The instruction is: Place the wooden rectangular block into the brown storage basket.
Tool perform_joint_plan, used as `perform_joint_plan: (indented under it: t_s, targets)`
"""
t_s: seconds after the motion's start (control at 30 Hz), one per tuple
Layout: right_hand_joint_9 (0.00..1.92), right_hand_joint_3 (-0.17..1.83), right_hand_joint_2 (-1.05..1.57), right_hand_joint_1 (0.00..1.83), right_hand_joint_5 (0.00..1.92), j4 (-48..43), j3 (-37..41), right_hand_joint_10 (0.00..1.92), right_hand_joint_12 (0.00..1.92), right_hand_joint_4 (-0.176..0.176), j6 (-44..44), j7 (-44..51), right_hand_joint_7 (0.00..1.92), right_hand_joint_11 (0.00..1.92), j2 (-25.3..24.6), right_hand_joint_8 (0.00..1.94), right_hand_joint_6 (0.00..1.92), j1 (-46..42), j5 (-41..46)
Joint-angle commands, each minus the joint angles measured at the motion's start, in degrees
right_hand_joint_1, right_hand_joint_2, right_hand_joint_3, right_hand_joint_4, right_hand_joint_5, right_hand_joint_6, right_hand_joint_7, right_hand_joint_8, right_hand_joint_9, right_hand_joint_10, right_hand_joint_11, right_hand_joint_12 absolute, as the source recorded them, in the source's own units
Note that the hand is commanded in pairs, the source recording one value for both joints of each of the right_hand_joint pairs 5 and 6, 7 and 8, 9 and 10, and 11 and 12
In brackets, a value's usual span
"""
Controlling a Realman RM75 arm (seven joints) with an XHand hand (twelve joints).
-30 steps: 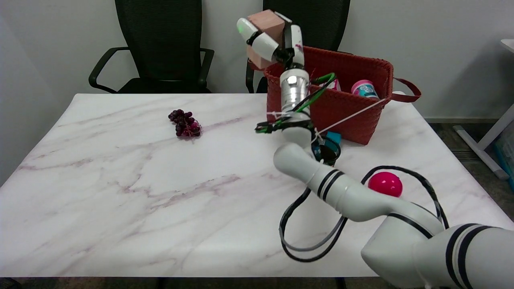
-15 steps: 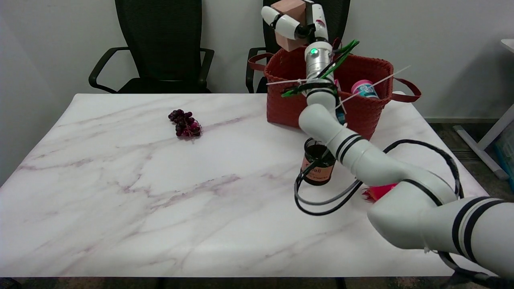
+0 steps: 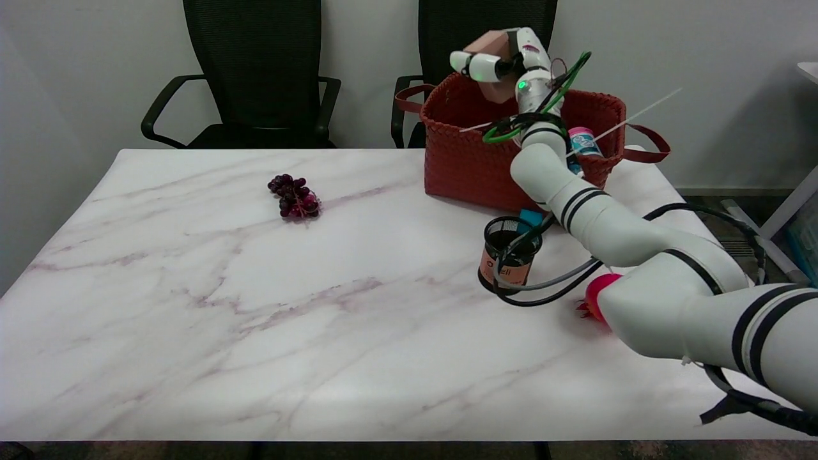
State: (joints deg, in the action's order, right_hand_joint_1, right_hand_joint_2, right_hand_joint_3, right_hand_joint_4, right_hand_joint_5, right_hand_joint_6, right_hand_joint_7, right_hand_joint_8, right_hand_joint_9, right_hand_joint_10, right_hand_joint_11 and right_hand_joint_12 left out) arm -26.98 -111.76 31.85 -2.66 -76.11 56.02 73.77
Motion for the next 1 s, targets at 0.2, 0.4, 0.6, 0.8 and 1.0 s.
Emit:
perform_joint_plan:
  t_s: [0.2,0.4,0.6,0.8,1.0]
  targets:
    - [1.15,0.21,0.8,1.15,0.88,10.33,0.49,1.15,0.95,0.0,-9.0,14.68,1.33,0.95,3.43,1.33,0.88,-0.39,6.39]
    - [1.15,0.21,0.79,1.15,0.88,8.61,1.01,1.15,0.92,0.0,-8.4,14.76,1.33,0.92,3.51,1.33,0.88,-1.29,6.44]
    - [0.55,0.6,0.2,1.11,0.17,3.84,2.93,0.55,0.18,0.0,-8.29,14.76,0.74,0.18,4.31,0.74,0.17,-2.38,8.78]
    - [0.0,0.26,0.04,1.02,0.0,0.44,4.28,0.0,0.0,0.0,-7.76,17.51,0.01,0.0,4.71,0.01,0.0,-2.54,9.07]
    - [0.0,0.2,0.01,1.0,0.0,-2.2,4.88,0.0,0.0,0.0,-6.77,17.8,0.0,0.0,5.07,0.0,0.0,-3.23,10.06]
